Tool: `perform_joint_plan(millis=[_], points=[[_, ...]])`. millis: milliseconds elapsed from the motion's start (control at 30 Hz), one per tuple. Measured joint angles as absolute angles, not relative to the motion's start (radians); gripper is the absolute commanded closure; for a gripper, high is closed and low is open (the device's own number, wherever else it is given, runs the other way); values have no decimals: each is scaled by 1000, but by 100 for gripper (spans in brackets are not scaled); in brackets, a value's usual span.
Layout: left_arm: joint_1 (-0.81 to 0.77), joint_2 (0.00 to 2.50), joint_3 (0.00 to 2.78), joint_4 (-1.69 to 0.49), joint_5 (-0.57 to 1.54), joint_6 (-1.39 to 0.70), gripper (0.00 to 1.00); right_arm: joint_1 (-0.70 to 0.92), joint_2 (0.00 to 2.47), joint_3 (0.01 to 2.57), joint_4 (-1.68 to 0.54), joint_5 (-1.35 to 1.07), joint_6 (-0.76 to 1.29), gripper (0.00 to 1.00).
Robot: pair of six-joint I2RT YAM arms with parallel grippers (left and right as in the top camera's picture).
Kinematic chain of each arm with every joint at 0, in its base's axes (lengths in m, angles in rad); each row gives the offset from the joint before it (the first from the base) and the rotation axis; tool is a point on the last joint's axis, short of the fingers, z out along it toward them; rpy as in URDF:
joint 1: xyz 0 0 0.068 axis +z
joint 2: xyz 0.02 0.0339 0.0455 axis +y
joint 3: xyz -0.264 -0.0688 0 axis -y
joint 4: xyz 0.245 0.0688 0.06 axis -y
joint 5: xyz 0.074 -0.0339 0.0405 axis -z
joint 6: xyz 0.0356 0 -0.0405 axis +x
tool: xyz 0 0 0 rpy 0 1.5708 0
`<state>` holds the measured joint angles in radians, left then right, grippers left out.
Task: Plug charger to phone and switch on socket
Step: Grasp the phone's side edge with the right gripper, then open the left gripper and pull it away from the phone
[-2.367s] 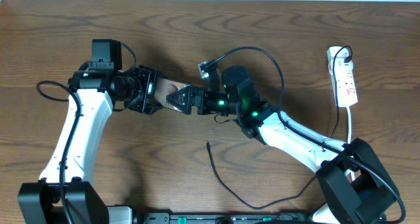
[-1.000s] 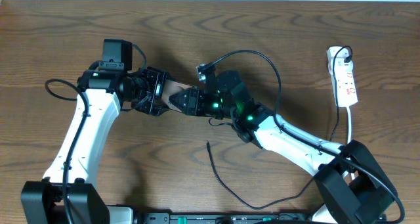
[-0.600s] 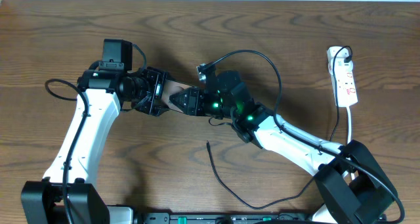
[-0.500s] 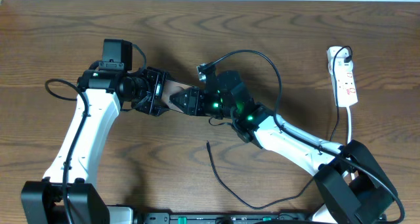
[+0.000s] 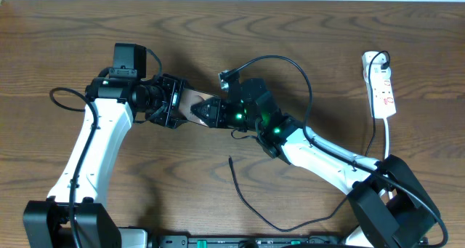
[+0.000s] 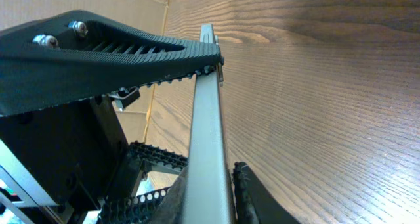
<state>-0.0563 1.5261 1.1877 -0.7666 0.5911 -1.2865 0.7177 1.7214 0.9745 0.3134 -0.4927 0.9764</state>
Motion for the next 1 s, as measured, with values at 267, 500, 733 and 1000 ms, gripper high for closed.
perform_joint_plan(millis=[267,500,733,1000], points=[[-56,1526,1188,-767,591,-1287,92,718,1721,974,311,-488,976,91],[-56,1526,1188,-776,580,-1290,71,721,1725,974,309,-485,941,99],[-56,1526,1188,-775,577,-1290,23,722,1726,974,309,-484,941,99],[-56,1526,1188,-766,581,-1294,10,722,1728,974,306,-481,961,99]])
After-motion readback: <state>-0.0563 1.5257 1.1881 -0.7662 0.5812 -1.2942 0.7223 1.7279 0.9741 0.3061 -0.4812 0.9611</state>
